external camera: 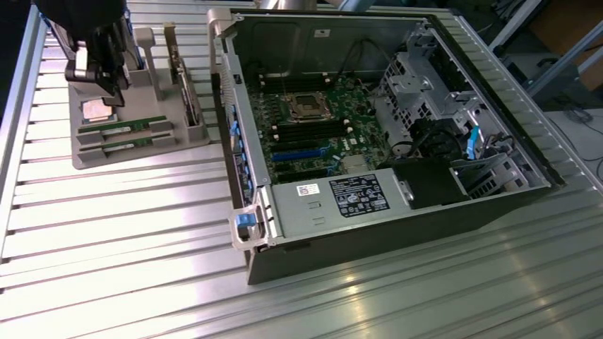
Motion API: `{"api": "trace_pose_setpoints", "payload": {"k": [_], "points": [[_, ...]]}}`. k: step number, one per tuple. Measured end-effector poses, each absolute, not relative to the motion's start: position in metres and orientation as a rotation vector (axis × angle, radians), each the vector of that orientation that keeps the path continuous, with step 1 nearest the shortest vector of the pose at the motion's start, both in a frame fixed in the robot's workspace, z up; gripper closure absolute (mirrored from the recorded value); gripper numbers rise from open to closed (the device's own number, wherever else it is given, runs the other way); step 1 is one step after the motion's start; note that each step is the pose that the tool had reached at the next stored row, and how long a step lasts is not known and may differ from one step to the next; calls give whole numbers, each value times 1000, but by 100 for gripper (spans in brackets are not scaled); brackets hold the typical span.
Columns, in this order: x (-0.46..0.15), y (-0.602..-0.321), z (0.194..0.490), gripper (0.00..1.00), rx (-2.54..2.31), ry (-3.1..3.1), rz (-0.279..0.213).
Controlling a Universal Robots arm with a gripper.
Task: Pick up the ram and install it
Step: 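Pick up the ram and move it above insertion slot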
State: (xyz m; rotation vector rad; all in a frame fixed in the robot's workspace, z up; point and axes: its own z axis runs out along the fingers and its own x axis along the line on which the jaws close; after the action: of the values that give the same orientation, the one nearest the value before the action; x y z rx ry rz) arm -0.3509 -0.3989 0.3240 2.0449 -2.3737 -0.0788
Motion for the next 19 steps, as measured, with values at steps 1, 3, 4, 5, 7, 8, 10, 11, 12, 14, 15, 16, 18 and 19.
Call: {"api": "trace_pose_setpoints", "payload": {"k": [1,3,4,5,7,8,10,11,12,14,15,16,18,19], "points": [[-351,-399,324,64,2045,-2374,-79],[-351,-399,322,64,2045,-2374,-79],[-351,-399,321,64,2045,-2374,-79],[-351,-399,320,64,2045,-2374,-79],[-351,-399,318,64,2045,-2374,-79],[-351,-399,317,64,2045,-2374,-79],[-351,-399,315,64,2045,-2374,-79],[-351,-399,314,64,2045,-2374,-79],[-351,-399,313,64,2045,-2374,-79],[-351,-399,311,64,2045,-2374,-79],[-351,-399,311,64,2045,-2374,-79],[-351,-399,309,64,2045,-2374,-79],[-351,-399,307,64,2045,-2374,-79],[-351,-399,306,64,2045,-2374,-79]]}}
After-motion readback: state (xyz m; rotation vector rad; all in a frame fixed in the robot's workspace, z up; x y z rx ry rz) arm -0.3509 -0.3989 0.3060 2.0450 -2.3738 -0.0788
